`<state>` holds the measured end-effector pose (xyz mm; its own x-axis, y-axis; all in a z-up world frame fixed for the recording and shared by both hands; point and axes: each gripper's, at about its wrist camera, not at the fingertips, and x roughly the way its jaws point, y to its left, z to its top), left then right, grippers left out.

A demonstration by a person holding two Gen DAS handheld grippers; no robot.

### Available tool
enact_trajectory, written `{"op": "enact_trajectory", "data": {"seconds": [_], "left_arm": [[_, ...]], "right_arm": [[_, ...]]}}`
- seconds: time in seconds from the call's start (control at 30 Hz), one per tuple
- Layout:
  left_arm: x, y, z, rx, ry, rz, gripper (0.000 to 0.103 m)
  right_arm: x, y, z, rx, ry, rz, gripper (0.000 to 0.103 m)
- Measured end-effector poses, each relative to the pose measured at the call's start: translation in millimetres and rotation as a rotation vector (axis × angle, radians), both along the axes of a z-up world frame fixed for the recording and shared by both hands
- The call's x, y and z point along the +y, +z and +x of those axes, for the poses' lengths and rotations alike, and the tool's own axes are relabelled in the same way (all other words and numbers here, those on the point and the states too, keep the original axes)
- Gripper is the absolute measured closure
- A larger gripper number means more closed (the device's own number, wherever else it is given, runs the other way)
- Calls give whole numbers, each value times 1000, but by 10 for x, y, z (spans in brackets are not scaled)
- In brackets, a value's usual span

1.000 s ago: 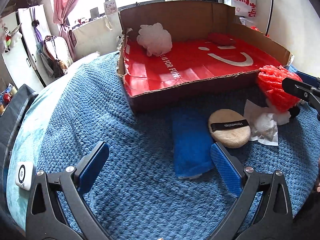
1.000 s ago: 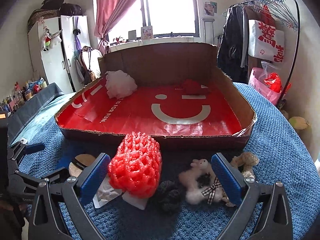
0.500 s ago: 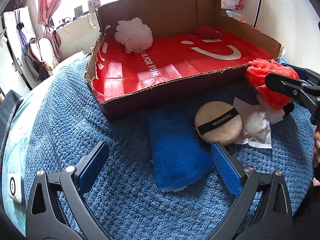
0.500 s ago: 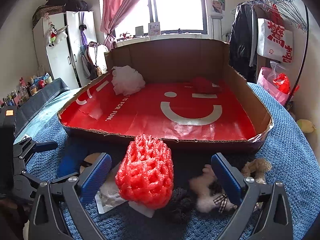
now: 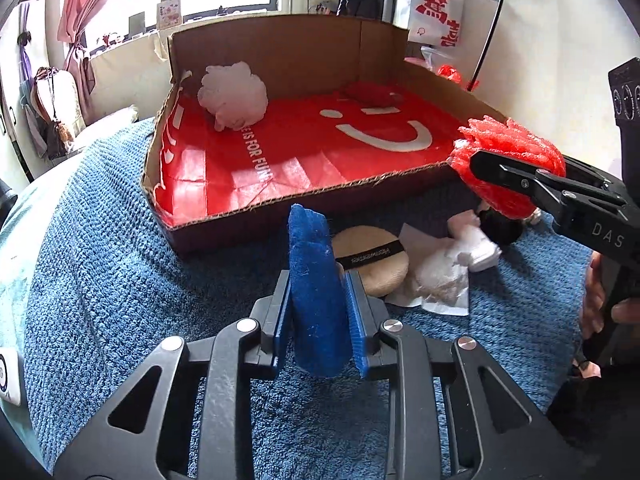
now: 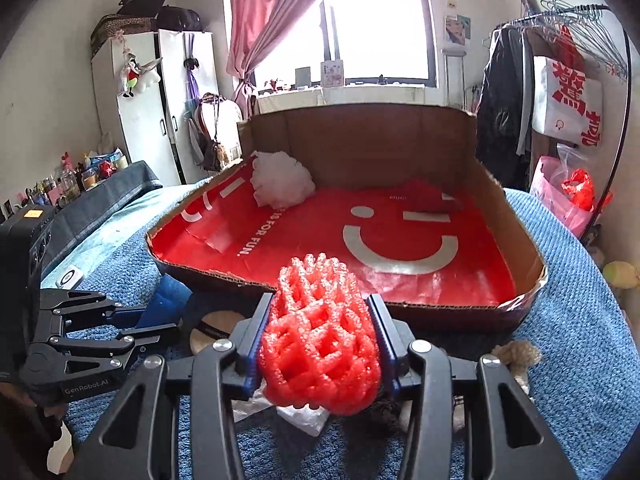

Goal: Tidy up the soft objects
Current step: 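Grasp the blue sponge with the left tool while the right tool grasps the red foam net, then carry the blue sponge and red foam net with both tools into the box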

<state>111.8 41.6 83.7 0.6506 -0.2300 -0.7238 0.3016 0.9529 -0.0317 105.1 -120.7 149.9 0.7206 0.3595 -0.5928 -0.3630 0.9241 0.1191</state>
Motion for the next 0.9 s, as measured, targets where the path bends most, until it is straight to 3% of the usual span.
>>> {"op": "enact_trajectory", "data": {"seconds": [0.3,0.5,0.67,0.9], "left_arm": [[-92,246,-69,-67,-19,-26,79],[-158,451,113,-99,-53,-44,79],[-255,657,674,-75,-106,-47,79],[-480,653,1701,61,-128,16,79]], "right_arm": [[-169,46,46,20,-15,44,55],[-192,209,275,16,19,68,54],[-164,407,870,39,48,66,54],[-84,322,1961,224,63,79,54]]}}
